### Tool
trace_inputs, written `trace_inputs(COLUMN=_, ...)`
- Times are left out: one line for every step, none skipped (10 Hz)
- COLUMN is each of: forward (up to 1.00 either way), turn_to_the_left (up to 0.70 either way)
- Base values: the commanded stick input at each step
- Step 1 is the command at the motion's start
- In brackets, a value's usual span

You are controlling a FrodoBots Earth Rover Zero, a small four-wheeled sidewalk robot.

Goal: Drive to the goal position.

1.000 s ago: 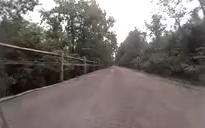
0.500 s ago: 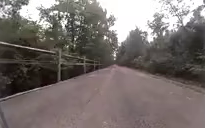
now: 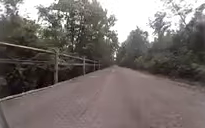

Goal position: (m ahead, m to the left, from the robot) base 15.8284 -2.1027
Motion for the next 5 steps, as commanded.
trace_inputs(forward=0.70, turn_to_the_left=0.00)
trace_inputs(forward=0.70, turn_to_the_left=0.00)
trace_inputs(forward=0.70, turn_to_the_left=0.00)
trace_inputs(forward=0.70, turn_to_the_left=0.00)
trace_inputs(forward=0.70, turn_to_the_left=0.00)
